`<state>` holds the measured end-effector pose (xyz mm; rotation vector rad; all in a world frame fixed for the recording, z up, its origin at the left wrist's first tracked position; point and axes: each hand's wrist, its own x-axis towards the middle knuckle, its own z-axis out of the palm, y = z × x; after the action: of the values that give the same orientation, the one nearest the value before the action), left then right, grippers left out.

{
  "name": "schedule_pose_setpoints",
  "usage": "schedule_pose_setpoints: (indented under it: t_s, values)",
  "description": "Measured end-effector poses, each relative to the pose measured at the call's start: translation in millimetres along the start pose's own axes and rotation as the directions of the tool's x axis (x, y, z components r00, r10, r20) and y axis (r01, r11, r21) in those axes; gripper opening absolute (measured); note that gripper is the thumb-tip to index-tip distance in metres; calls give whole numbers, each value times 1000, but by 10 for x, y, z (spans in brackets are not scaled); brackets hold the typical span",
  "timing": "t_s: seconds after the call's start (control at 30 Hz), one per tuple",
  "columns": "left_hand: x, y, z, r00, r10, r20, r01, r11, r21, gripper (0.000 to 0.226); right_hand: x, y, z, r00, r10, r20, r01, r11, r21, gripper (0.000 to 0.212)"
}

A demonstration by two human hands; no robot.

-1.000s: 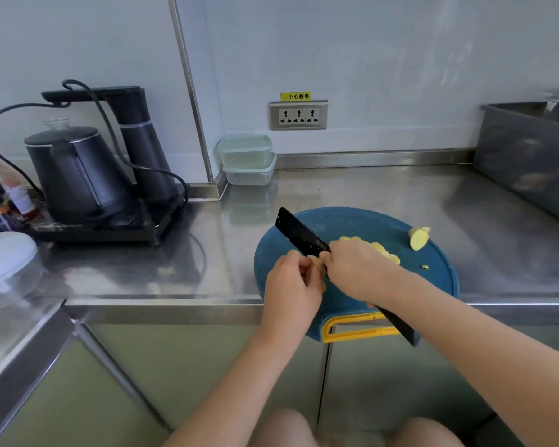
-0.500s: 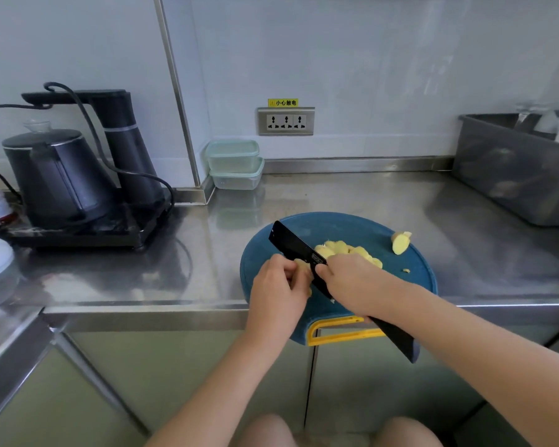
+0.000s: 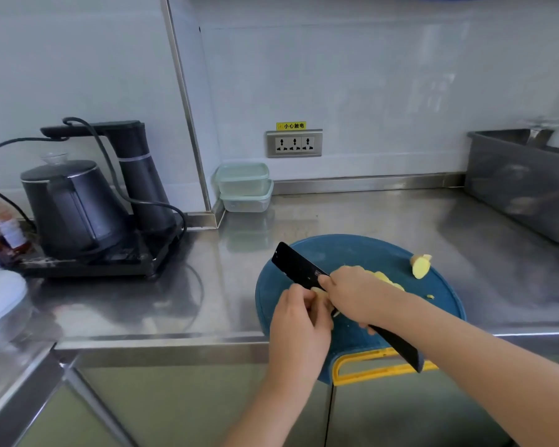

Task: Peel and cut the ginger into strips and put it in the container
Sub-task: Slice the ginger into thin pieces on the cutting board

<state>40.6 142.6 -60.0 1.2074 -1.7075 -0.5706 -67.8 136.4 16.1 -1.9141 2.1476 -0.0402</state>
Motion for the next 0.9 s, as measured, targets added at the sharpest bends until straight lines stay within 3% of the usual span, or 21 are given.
schedule_pose_setpoints:
  t_s: [0.1, 0.23, 0.37, 0.5, 0.67, 0.77, 0.9]
  values:
    - [3, 14, -23, 1000, 0, 0, 0, 1000, -27, 15, -49, 112, -44, 1000, -22, -16, 21, 998, -52, 29]
    - [-9, 35, -46, 1000, -11, 12, 12, 999, -47, 13, -146, 393, -195, 991, 89, 95, -110, 963, 245, 28]
    - [-10, 63, -55, 999, -26, 20, 27, 998, -54, 11, -234, 461, -301, 992, 1, 128, -51, 921, 387, 17]
    - [-11, 70, -60, 998, -53, 28, 54, 997, -49, 10, -225, 497, -326, 989, 73, 129, -130, 845, 519, 13]
    - [-19, 69, -64, 999, -45, 22, 45, 999, -20, 10, -321, 498, -319, 997, 67, 28, -72, 857, 510, 15]
    - [-7, 54, -47, 999, -35, 18, 35, 999, -13, 11, -416, 396, -266, 996, 38, -85, -1, 918, 396, 27]
    - [5, 34, -33, 1000, -20, 18, 20, 1000, 13, 12, -450, 290, -155, 992, -21, -128, 58, 954, 294, 28]
